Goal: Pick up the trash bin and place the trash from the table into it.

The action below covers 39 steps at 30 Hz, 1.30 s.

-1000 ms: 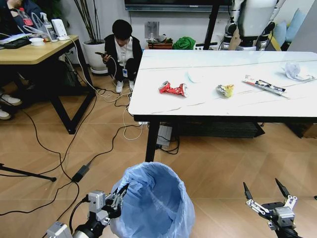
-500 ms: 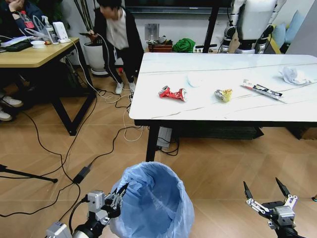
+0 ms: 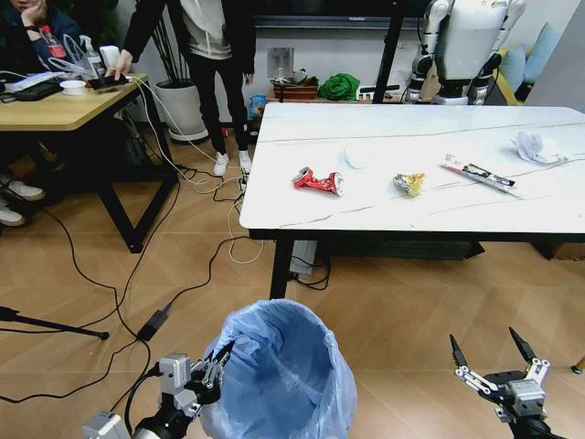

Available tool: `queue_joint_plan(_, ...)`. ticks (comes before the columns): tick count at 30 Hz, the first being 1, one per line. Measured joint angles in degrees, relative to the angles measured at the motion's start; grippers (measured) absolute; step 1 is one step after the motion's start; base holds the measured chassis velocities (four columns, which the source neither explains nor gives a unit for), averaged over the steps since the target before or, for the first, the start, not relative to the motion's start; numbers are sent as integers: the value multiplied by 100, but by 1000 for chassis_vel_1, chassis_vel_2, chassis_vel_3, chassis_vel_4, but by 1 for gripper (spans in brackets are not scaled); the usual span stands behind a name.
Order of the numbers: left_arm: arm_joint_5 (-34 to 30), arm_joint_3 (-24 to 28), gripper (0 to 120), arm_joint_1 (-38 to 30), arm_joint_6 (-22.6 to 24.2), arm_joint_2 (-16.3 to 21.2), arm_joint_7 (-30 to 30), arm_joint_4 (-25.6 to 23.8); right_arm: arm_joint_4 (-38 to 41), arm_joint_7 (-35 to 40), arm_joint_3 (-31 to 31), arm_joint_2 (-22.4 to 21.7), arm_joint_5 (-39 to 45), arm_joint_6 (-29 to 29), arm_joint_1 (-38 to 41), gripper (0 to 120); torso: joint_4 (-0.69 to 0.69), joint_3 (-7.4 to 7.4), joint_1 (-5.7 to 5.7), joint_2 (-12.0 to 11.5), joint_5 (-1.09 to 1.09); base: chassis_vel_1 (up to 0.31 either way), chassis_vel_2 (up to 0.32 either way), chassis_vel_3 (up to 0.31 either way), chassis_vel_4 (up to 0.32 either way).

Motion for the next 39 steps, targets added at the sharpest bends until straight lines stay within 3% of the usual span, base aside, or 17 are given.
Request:
queue_joint_plan(11, 49, 7, 0, 70, 10, -31, -115, -1, 0, -6, -19, 25, -6, 11, -7, 100, 0, 139, 92, 232, 0, 0, 0, 0, 0)
queue_joint_plan(21, 37, 13, 0, 47, 4, -13, -115, -13, 115, -11, -19, 17, -9, -1, -46, 100, 0, 386, 266, 653, 0, 0, 0, 0, 0)
queue_joint_plan(39, 27, 31, 0, 47, 4, -45, -115, 14, 178, -10, -24, 3, -6, -25, -55, 100, 0, 626, 439, 1066, 0, 0, 0, 0, 0)
